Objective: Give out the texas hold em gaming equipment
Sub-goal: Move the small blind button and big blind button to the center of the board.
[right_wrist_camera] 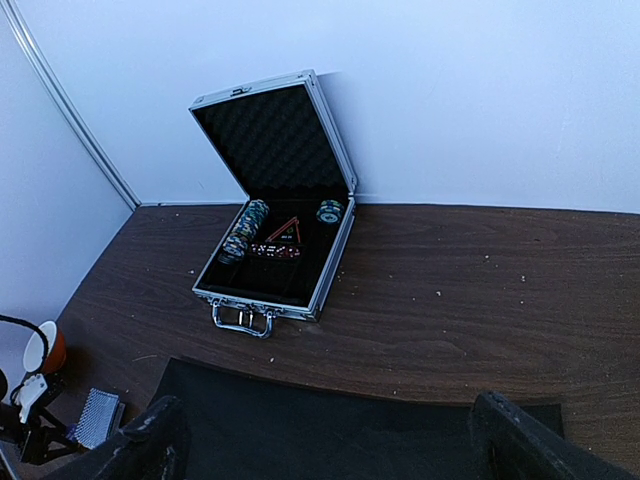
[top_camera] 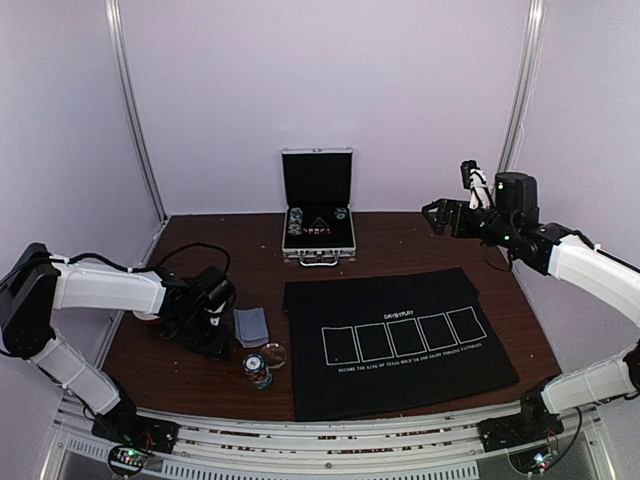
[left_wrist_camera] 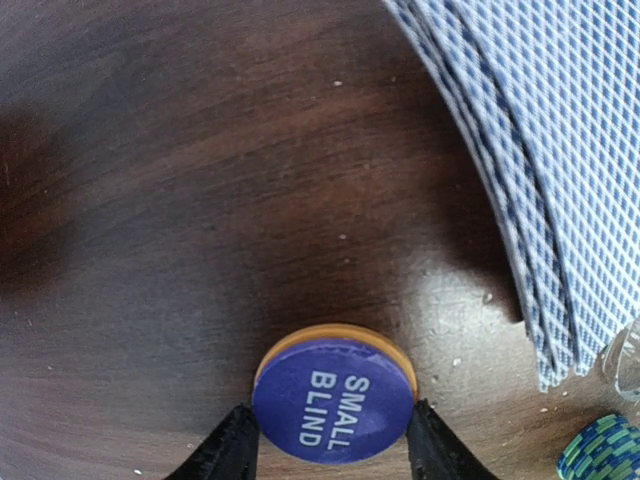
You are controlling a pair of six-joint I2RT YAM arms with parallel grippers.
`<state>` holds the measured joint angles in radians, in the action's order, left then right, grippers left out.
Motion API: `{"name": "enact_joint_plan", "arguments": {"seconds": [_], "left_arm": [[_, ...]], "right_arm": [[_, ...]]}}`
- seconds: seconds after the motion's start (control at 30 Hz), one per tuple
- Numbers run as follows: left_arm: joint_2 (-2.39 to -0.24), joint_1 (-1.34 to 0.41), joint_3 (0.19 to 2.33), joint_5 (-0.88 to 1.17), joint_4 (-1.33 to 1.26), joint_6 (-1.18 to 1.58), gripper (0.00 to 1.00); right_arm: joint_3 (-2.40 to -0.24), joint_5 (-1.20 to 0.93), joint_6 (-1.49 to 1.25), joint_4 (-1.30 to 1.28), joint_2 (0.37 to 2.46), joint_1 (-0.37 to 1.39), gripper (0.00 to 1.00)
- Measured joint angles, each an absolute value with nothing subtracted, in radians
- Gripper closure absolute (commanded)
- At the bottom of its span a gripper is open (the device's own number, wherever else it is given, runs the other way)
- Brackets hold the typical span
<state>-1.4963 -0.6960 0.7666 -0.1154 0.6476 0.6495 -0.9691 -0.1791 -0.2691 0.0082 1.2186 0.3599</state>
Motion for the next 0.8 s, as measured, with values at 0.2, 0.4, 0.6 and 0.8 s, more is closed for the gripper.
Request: {"name": "enact_joint_plan", "arguments": {"seconds": [0.2, 0.4, 0.6, 0.8], "left_arm": [[-1.496, -0.694, 0.767, -0.116, 0.648, 0.653, 0.57], [-1.490, -0.694, 0.767, -0.117, 0.647, 0.655, 0.68], [-1.485, -0.693, 0.767, -0.120, 0.648, 0.655, 0.80], [-1.468, -0.693, 0.768, -0.126, 0.648, 0.657, 0.82]], "right_arm": [[-0.969, -0.179, -0.269, 0.009, 1.219, 0.360, 0.00], [-0.969, -0.179, -0.270, 0.009, 1.219, 0.360, 0.00], [-0.969, -0.179, -0.270, 0.009, 1.219, 0.360, 0.00], [-0.969, -0.179, -0.276, 0.009, 1.219, 0.360, 0.00]]}}
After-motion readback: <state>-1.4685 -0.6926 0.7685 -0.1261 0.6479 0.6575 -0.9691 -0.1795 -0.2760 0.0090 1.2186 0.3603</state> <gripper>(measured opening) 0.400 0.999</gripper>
